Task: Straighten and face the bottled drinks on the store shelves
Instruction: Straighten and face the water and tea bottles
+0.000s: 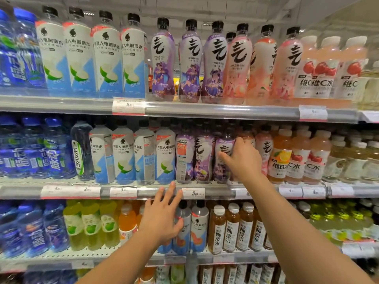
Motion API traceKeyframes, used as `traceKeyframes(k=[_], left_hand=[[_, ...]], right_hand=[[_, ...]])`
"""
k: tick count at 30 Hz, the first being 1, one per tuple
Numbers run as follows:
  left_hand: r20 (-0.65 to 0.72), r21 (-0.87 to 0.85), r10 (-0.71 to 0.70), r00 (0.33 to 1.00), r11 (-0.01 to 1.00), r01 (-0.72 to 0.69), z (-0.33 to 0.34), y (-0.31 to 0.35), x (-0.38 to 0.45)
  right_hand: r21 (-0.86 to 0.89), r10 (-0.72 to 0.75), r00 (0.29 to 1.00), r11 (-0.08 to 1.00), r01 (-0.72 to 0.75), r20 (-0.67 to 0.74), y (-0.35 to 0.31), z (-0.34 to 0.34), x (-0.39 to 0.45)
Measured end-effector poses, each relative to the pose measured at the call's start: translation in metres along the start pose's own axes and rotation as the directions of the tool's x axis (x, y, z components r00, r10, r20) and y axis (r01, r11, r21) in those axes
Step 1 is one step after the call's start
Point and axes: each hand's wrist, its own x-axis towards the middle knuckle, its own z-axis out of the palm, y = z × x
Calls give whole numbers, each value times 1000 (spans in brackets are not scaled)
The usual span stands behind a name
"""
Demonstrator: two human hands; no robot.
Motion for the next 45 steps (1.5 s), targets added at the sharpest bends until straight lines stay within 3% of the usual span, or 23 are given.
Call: traceKeyframes(k=[7,22,30,35,45], left_hand=[[-18,29,8,1000,1000,-7,4,-2,-1],[-26,15,-6,1000,1000,7,3,0,0],[-30,33,-61,998,998,62,4,9,0],[7,29,-83,996,996,83,3,13,-3],[191,-88,-59,980,993,77,-23,24,-14]], right_hand=[[7,6,996,1000,-7,86,-6,-1,13],[19,-30,999,999,30,11,3,15,1],[406,-6,997,914,-28,82,22,33,-63],[558,-53,965,824,-103,256,39,28,-139],[602,-58,916,770,-212,397,51,-3,-236]])
